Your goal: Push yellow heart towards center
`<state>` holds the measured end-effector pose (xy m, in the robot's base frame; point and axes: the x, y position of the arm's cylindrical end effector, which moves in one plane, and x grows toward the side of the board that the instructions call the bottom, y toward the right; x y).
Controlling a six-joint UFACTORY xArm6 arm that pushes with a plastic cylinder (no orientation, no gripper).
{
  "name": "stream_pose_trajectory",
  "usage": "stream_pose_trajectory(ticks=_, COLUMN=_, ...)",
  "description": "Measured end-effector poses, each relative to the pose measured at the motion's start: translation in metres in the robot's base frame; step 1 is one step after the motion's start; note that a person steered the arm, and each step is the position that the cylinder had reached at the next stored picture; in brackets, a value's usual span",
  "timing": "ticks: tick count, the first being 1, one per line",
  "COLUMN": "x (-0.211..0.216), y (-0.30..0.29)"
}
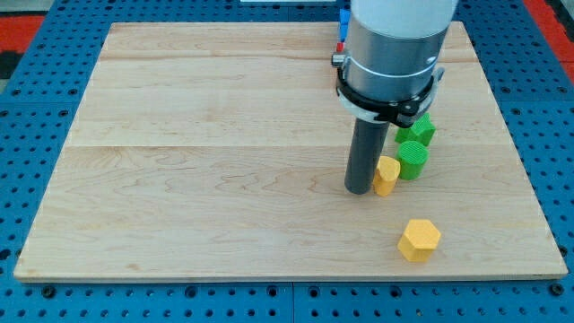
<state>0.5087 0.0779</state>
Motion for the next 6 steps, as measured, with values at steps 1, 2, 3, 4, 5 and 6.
stream_pose_trajectory(ticks=1, x=0.010, y=0.010)
stream_pose_trajectory(ticks=2, x=0.017, y=0.041)
stream_pose_trajectory(ticks=3, x=0.016, y=0.057)
stream_pose_trajectory(ticks=4, x=0.006, y=0.057)
stream_pose_trajectory(ticks=5, x=-0.007, y=0.050)
stream_pose_trajectory(ticks=6, x=-0.025, y=0.042)
